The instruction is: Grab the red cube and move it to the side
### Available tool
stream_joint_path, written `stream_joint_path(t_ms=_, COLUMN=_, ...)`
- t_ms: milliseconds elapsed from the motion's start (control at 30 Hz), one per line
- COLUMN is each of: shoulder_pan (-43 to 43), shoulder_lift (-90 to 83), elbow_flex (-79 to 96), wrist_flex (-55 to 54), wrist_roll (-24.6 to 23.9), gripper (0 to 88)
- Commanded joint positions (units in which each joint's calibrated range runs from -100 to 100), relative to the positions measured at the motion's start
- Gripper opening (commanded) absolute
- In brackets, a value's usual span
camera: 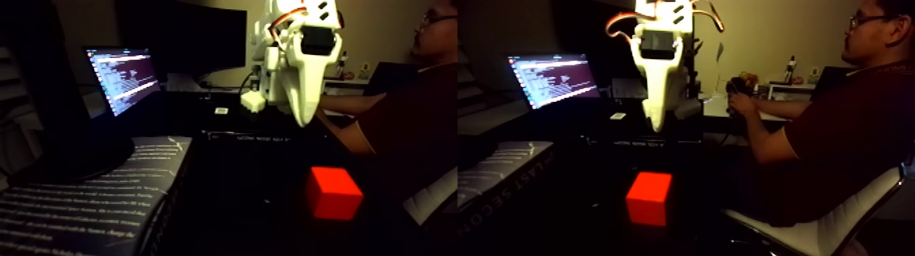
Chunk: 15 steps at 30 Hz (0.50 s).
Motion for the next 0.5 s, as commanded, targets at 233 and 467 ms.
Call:
stream_joint_path(t_ms=233, shoulder_pan=-0.18, shoulder_lift=-0.25, elbow_flex=-0.27, wrist_flex=-0.77, wrist_roll=-0.06, gripper=0.6)
stream_joint_path(t_ms=467, shoulder_pan=-0.35, shoulder_lift=-0.25, elbow_flex=-0.27, wrist_flex=-0.77, wrist_roll=0.0, gripper=0.6)
